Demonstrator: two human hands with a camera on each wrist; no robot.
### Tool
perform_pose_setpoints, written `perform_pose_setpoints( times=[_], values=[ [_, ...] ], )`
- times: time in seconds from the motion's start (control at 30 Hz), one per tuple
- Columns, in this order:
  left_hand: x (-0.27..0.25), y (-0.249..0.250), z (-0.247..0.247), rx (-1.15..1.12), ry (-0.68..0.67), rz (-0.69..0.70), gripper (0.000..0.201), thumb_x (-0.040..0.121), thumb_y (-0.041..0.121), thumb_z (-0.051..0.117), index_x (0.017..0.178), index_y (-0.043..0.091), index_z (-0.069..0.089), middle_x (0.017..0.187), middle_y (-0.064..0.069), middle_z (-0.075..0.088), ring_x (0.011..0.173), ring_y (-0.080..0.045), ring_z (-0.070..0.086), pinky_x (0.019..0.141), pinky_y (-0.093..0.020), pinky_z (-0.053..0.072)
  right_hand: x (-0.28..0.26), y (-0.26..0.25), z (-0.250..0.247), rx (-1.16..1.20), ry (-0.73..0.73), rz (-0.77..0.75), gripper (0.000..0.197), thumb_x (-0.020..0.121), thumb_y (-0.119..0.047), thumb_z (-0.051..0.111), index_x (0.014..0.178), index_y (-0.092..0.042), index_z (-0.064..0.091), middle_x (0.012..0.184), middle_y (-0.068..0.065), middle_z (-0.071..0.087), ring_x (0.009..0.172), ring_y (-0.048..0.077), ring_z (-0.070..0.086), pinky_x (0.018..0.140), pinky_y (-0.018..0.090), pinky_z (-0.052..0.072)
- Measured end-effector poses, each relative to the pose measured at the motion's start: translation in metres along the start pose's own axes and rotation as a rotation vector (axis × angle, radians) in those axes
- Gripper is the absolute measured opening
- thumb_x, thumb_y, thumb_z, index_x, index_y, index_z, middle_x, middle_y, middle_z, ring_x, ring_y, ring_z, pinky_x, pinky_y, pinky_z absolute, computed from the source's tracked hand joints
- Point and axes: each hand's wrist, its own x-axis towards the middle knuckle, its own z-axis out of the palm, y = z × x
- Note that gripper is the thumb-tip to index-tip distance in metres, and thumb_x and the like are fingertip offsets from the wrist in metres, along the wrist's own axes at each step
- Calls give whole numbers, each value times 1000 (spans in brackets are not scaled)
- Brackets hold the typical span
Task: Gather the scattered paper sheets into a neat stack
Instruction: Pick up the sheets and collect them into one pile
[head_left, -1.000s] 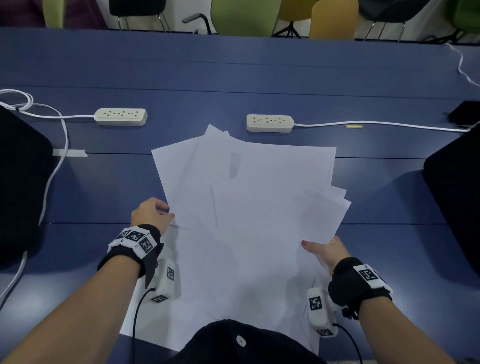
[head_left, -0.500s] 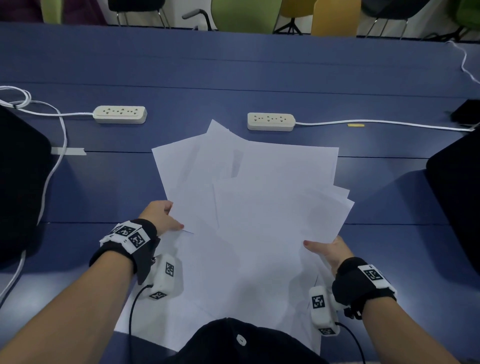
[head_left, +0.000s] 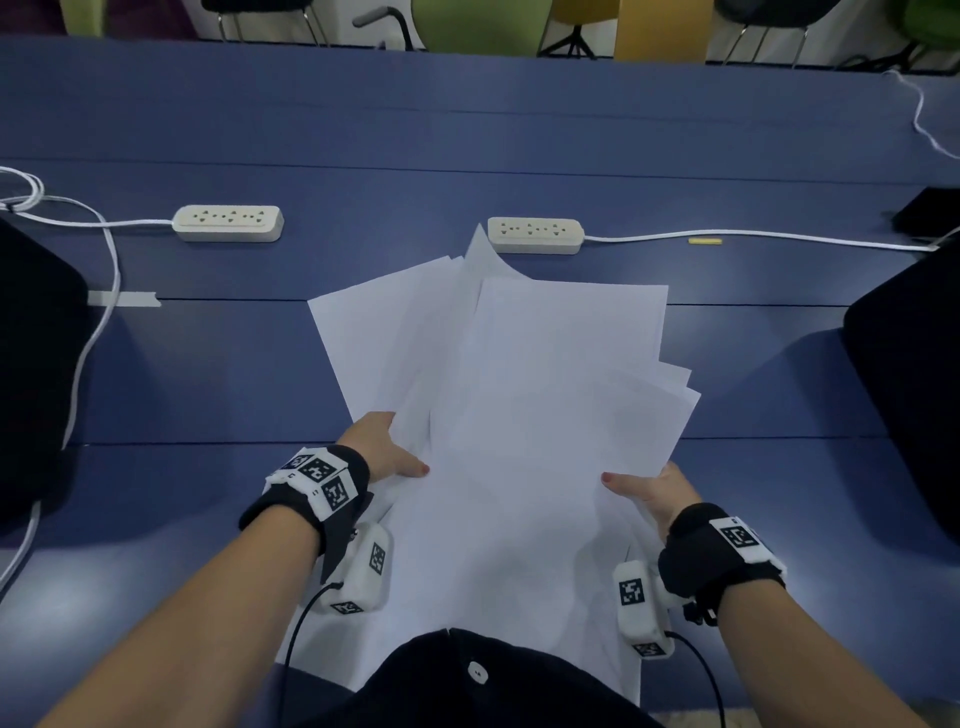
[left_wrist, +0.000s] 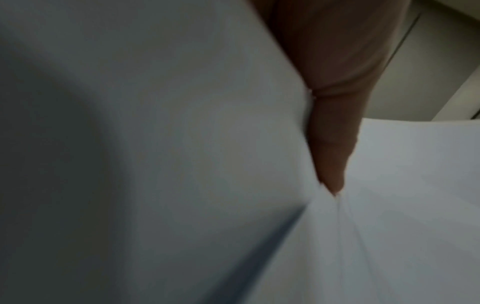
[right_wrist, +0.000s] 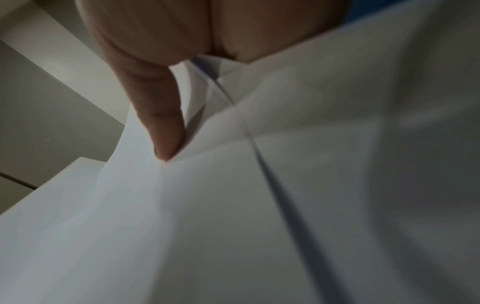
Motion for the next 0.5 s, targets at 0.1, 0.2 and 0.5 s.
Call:
perform_pose_setpoints(
  times=[0.1,0.2,0.5],
  values=[
    [-3,1,0,-18,30,19,28,68,12,77,90,13,60,81,0,64,79,-22,61,59,-23,44,-2,0,2,-7,13,-13,23,77,7,65,84,-15,62,101,15,65,96,33,60,95,45,45],
    [-6,-2,-9,-134,51,11,24,70,8,76,90,9,63,81,-2,66,80,-26,63,70,-28,49,-5,0,2,23,60,-25,20,77,7,65,86,-10,61,92,10,65,86,28,60,84,37,46],
    [-20,-28,-48,-302,276,-1,29,75,-4,68,102,2,60,98,-10,59,89,-23,55,78,-30,39,-7,-1,-3,49,171,-7,20,76,9,65,93,-2,61,105,18,61,94,30,56,90,38,42]
  ],
)
